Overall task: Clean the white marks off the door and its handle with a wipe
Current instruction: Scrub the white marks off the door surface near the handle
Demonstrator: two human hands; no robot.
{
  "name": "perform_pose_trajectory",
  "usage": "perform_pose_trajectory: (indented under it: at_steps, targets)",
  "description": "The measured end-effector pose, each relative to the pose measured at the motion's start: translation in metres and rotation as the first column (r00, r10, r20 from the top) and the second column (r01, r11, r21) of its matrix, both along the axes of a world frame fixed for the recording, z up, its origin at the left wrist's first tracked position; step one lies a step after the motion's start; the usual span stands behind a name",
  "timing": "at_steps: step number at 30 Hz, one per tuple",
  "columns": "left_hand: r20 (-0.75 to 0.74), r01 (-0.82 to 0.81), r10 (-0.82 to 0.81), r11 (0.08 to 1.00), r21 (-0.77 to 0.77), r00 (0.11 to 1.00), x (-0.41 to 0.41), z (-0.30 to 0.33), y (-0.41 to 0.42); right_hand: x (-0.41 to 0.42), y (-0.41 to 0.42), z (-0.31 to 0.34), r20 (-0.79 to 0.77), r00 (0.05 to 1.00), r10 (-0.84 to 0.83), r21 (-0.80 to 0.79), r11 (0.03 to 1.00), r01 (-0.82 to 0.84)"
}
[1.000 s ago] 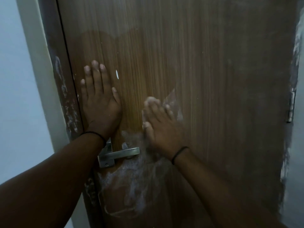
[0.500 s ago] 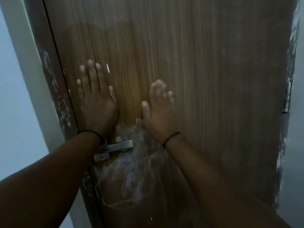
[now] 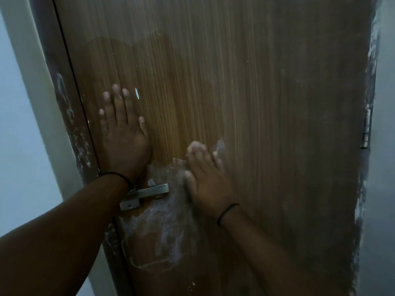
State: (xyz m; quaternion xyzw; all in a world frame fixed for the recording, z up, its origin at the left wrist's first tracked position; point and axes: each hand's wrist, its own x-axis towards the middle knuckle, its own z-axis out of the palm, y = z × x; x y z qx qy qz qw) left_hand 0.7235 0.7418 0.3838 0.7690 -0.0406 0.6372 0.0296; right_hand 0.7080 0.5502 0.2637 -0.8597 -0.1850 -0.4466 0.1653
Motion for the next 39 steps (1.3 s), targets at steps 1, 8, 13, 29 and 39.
perform_pose_trajectory:
  at_steps: [1,8,13,29,39]
  targets:
    - [0.0,-0.004,0.004,1.0,0.004,1.0,-0.001,-0.001,-0.001,0.005,-0.01,0.008,-0.013,0.998,-0.062,0.081,0.995,0.063]
    - [-0.028,0.008,-0.007,1.0,0.021,1.0,-0.002,-0.004,0.001,-0.001,-0.004,-0.007,-0.006,0.999,0.052,-0.094,0.994,-0.052]
    - [-0.088,0.026,-0.023,0.999,0.036,0.996,-0.011,-0.005,0.004,0.008,-0.04,0.011,-0.076,0.987,-0.145,0.155,0.976,0.155]
    - [-0.27,0.082,-0.074,0.997,0.017,0.96,-0.04,-0.023,0.005,-0.008,-0.054,0.014,0.092,0.996,-0.008,0.223,0.975,-0.013]
    - [-0.23,0.17,-0.144,0.98,0.099,0.963,-0.057,-0.018,-0.012,-0.021,0.01,0.102,0.154,0.957,0.247,0.545,0.786,-0.291]
